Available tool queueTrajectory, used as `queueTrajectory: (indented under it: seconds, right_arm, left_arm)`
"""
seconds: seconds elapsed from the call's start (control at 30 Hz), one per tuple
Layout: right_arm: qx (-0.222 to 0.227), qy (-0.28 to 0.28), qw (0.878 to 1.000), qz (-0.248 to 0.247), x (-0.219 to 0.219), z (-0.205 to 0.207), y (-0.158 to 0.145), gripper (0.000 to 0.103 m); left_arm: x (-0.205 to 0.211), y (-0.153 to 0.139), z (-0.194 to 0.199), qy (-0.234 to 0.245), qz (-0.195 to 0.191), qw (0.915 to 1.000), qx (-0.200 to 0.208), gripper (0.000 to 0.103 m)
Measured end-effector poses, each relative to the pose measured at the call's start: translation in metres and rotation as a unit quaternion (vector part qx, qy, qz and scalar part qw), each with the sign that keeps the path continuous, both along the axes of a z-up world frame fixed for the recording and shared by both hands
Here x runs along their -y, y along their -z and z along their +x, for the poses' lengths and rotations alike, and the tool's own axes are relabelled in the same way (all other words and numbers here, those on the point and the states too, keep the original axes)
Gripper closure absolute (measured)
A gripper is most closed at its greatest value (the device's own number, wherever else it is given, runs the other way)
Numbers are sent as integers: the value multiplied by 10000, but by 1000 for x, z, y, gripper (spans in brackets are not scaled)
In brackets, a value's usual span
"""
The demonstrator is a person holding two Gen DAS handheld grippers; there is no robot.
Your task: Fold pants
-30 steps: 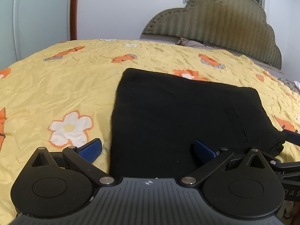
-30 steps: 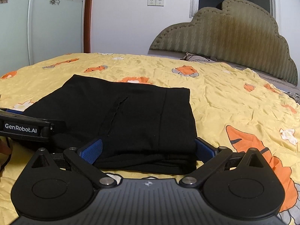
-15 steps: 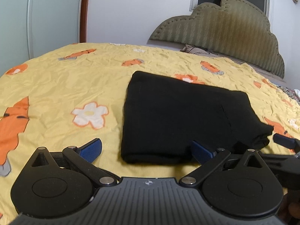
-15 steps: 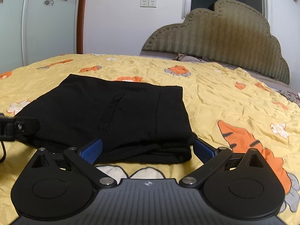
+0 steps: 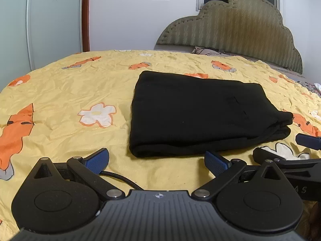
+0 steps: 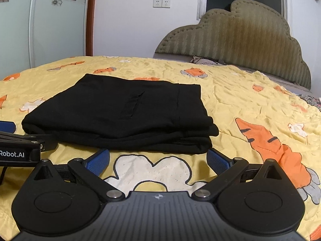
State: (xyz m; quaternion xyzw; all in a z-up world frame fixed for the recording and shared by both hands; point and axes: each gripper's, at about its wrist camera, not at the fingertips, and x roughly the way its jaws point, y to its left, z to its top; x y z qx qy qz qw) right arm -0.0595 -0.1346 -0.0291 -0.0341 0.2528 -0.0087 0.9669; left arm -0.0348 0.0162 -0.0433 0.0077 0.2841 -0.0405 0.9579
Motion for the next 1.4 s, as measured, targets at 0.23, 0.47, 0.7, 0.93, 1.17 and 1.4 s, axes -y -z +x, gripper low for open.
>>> queueTrajectory:
  seconds: [0.23,0.47,0.7,0.93,1.17,1.4]
  right_arm:
    - [-70,60,9994,345,10,3,1,0]
    - [104,-73,9988,470,12,1,2,0]
    - [123,-242,9985,474,11,0,2,0]
    - [191,-343,9983,428,8,-3,1,0]
    - [239,-418,9982,355,5,-5,1,0]
    - [292,-389,9982,351,5,-7,2,0]
  left_arm:
    - [-1,4,-1,2,4,10000,27,1]
    - [0,5,0,3,62,10000,15,1]
    - [1,5,2,-20,69,10000,4,1]
    - [2,6,3,-63,100,9999,9,1]
    - [5,6,3,-105,224,9997,6,0]
    - [5,7,3,-113,218,9997,5,0]
